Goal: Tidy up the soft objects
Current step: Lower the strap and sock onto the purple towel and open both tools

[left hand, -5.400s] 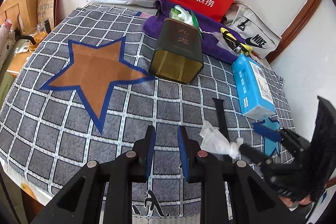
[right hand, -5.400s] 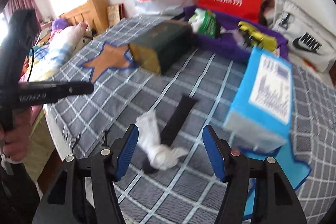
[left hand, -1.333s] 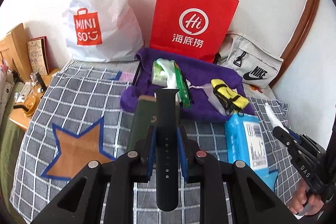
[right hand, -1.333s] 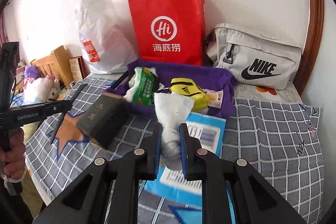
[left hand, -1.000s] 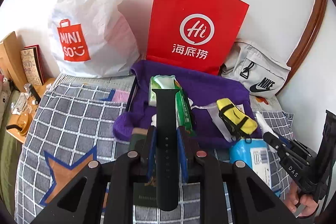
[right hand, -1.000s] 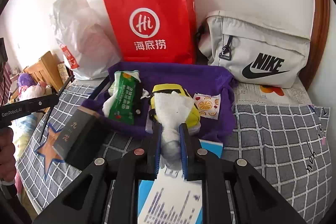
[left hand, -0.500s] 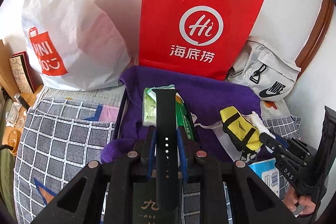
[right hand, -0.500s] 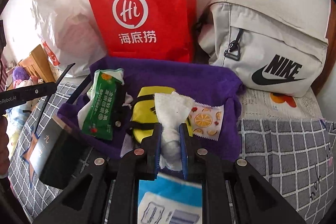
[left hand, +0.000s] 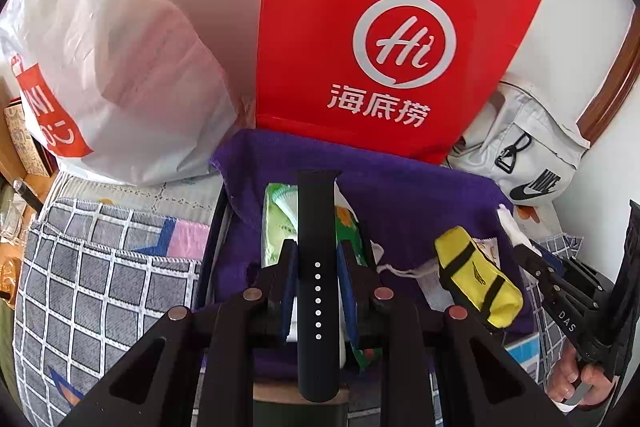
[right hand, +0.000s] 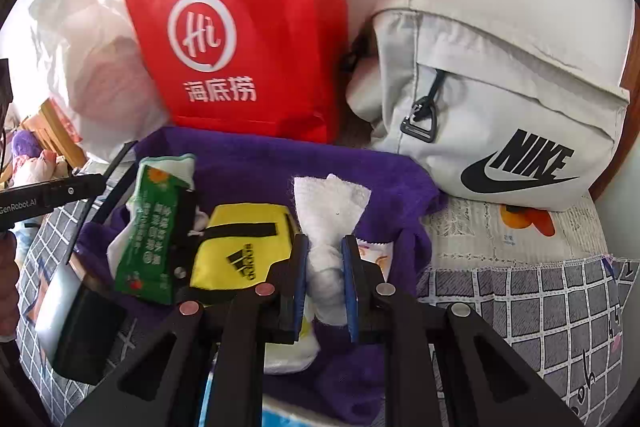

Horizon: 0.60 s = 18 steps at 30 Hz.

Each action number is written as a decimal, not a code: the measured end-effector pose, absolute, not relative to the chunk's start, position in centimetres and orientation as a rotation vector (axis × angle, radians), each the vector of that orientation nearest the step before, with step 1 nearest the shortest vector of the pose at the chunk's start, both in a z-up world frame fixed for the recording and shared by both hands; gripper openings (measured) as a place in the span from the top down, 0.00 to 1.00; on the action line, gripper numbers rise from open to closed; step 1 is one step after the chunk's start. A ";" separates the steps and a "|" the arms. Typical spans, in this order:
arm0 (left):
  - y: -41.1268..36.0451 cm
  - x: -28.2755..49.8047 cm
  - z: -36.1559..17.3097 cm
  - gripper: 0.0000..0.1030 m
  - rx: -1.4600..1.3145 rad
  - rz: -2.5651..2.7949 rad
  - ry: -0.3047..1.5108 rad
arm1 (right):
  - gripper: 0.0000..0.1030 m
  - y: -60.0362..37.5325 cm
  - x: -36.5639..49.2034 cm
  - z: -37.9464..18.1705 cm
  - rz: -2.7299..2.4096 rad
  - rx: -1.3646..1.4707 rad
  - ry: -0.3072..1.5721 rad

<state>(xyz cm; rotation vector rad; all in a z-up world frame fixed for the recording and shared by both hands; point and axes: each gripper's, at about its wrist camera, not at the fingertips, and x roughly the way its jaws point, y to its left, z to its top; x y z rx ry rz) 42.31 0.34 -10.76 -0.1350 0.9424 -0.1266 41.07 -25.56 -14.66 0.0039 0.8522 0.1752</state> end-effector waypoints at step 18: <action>0.0 45.1 -13.7 0.80 -0.133 -0.130 1.033 | 0.82 -27.0 43.7 -17.8 0.187 0.018 0.975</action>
